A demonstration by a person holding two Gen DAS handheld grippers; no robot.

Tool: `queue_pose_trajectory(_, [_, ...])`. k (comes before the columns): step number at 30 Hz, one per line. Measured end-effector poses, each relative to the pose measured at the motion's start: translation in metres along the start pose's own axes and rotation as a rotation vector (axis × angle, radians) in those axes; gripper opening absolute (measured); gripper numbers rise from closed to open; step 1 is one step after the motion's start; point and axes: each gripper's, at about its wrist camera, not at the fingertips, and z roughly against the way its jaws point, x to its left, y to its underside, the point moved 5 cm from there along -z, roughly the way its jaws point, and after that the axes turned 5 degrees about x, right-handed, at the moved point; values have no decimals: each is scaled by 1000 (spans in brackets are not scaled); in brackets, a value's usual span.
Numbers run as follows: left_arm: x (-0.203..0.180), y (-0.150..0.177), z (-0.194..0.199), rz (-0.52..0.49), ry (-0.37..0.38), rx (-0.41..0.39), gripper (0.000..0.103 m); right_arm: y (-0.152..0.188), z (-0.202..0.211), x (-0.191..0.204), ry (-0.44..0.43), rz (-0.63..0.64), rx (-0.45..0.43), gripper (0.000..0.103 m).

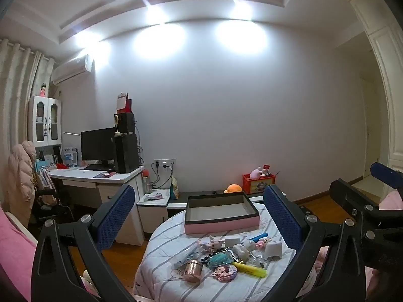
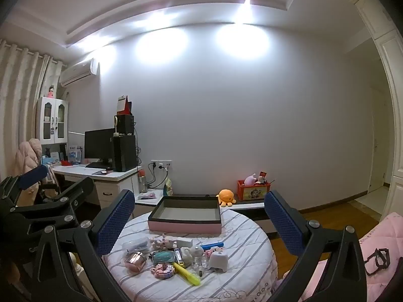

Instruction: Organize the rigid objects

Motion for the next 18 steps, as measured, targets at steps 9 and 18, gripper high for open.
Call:
queue_pose_trajectory(9, [0, -7, 11, 4, -4, -9, 103, -1, 2, -1, -22, 6, 15, 103])
queue_pose_trajectory(18, [0, -3, 3, 4, -10, -9, 103, -1, -3, 2, -1, 23, 10, 103])
